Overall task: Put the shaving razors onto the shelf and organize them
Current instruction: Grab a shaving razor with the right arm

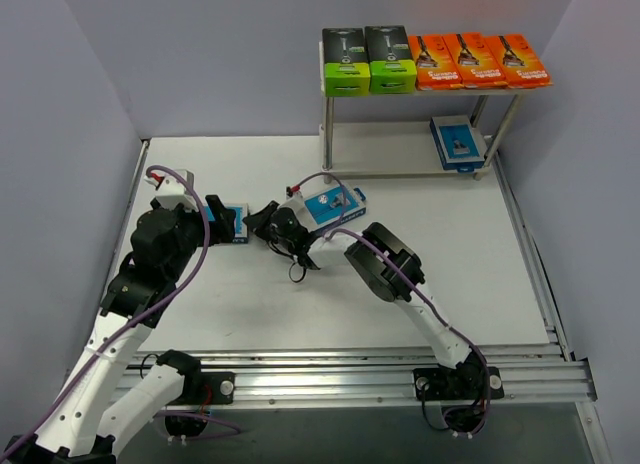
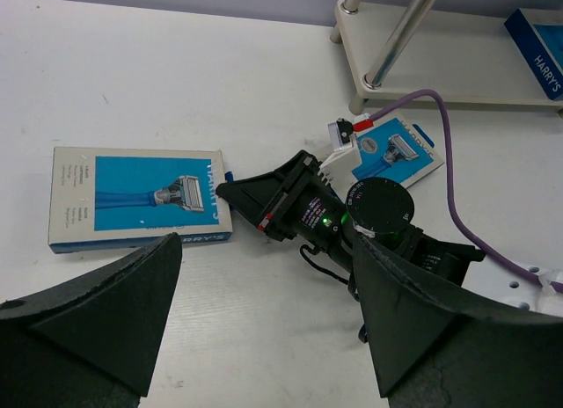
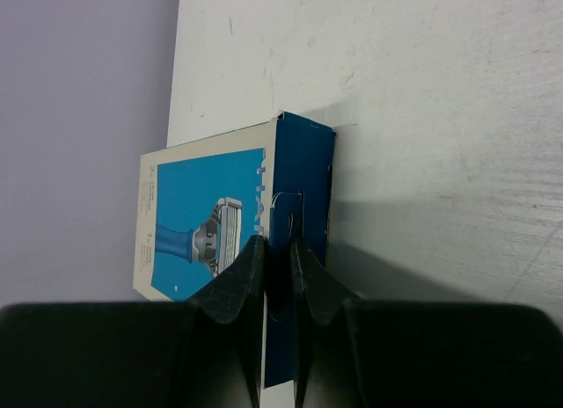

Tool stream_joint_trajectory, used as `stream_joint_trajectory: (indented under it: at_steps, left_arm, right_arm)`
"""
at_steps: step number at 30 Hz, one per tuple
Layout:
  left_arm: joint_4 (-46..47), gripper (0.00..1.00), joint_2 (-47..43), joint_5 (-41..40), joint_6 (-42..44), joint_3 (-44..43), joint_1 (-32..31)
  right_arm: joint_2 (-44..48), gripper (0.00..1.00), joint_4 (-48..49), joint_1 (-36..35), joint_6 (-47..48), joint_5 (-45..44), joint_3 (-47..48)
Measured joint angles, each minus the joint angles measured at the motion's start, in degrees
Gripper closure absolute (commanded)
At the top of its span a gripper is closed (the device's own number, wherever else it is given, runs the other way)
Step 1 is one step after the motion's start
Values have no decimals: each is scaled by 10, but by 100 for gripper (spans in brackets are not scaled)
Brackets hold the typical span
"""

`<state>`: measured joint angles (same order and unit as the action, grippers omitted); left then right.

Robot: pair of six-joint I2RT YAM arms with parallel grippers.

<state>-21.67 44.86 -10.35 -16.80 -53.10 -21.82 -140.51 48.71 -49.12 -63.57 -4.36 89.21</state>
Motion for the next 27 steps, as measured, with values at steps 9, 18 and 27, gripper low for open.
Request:
stream_joint_trajectory:
  at_steps: [9,18,27]
  left_arm:
    - [4,12,36,-4,8,7,0]
    - [4,12,38,-21,20,16,-2]
    - [4,12,24,-12,21,16,-3]
  right_arm:
    - [54,100,50,11,-15,32,-105]
    - [146,100,19,38,9,71,-187]
    - [304,100,-1,60,41,85,-294]
